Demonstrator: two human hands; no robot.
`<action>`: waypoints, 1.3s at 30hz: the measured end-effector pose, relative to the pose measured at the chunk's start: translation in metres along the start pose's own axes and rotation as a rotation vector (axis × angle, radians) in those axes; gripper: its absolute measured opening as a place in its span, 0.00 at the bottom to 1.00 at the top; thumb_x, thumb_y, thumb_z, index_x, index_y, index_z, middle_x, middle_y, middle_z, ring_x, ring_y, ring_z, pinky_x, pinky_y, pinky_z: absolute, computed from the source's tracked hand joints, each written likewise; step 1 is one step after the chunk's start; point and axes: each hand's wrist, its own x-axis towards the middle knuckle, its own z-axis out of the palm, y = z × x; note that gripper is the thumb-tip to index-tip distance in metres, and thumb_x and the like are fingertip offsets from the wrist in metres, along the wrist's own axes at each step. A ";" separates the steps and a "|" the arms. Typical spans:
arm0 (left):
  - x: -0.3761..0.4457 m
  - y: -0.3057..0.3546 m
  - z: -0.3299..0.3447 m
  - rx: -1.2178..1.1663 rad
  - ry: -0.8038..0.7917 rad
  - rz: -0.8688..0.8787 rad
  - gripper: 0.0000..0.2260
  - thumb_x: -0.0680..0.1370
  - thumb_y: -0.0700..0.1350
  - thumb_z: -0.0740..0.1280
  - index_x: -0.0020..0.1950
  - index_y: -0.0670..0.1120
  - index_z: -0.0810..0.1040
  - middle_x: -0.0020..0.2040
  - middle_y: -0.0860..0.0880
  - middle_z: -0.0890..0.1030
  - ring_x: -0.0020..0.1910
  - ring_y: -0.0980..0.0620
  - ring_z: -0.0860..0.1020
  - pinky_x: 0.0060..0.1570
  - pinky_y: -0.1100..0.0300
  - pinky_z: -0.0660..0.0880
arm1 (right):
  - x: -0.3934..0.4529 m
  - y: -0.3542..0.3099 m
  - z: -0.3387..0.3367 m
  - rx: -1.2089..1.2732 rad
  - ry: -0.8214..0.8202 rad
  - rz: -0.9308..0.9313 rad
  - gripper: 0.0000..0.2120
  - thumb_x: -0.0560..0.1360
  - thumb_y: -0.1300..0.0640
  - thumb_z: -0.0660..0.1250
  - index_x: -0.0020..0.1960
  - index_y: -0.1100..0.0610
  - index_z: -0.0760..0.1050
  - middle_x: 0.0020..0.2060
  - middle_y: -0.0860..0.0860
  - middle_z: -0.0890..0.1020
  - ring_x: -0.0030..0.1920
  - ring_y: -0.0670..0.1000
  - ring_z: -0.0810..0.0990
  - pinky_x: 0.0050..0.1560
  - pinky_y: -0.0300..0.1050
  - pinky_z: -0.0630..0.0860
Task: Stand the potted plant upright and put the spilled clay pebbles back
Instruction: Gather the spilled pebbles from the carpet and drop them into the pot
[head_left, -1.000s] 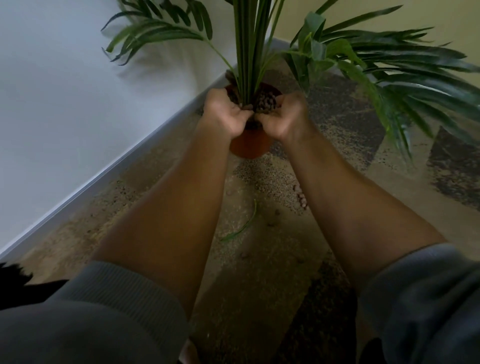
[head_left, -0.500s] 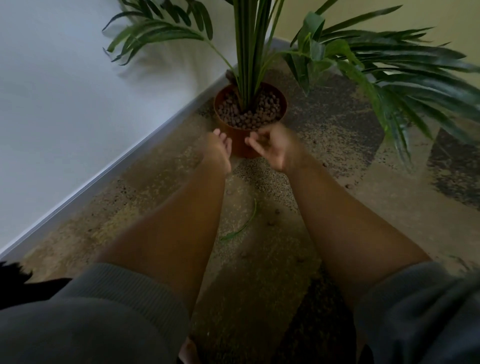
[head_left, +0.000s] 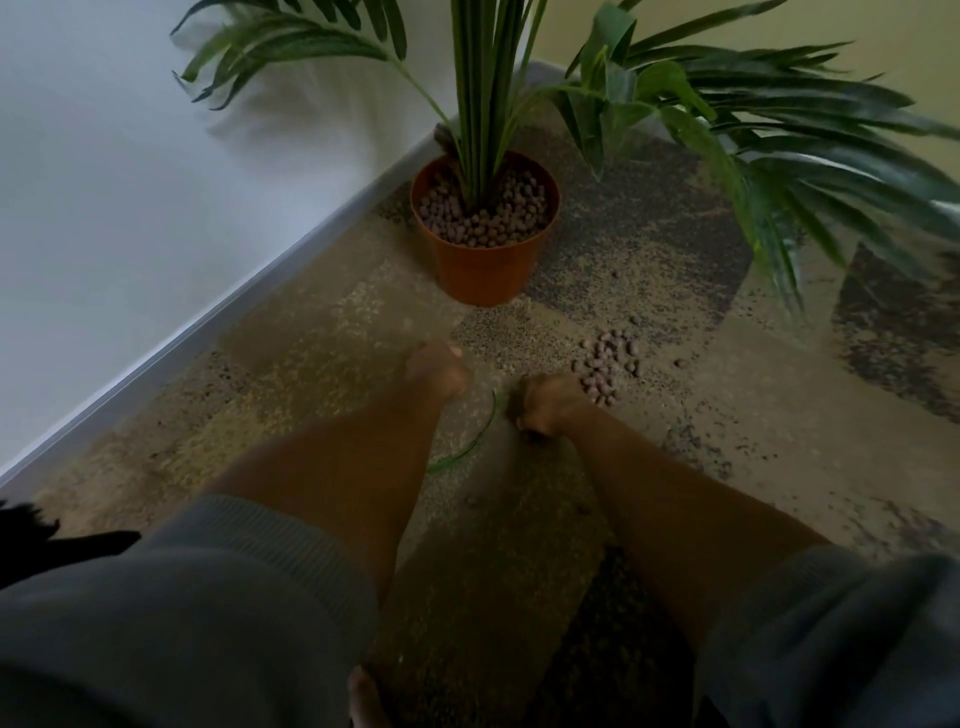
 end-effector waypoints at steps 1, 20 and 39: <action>0.000 -0.001 0.001 0.037 0.012 0.009 0.16 0.77 0.39 0.66 0.64 0.46 0.78 0.65 0.43 0.77 0.62 0.44 0.76 0.60 0.54 0.75 | -0.001 -0.001 0.000 0.035 -0.019 -0.011 0.10 0.76 0.51 0.66 0.42 0.57 0.76 0.48 0.55 0.80 0.45 0.52 0.76 0.35 0.39 0.68; -0.072 -0.032 0.013 -0.034 -0.373 0.355 0.05 0.74 0.39 0.70 0.47 0.49 0.81 0.39 0.55 0.80 0.38 0.59 0.78 0.33 0.75 0.69 | -0.046 0.004 0.020 0.216 0.009 0.076 0.14 0.74 0.60 0.70 0.58 0.58 0.74 0.45 0.53 0.75 0.47 0.51 0.76 0.46 0.41 0.74; -0.079 -0.026 0.013 0.439 -0.647 0.305 0.11 0.67 0.46 0.79 0.47 0.48 0.85 0.46 0.50 0.85 0.39 0.56 0.80 0.34 0.65 0.72 | -0.077 0.038 0.034 0.037 -0.111 -0.062 0.14 0.74 0.59 0.72 0.58 0.60 0.79 0.59 0.57 0.78 0.59 0.56 0.78 0.62 0.50 0.76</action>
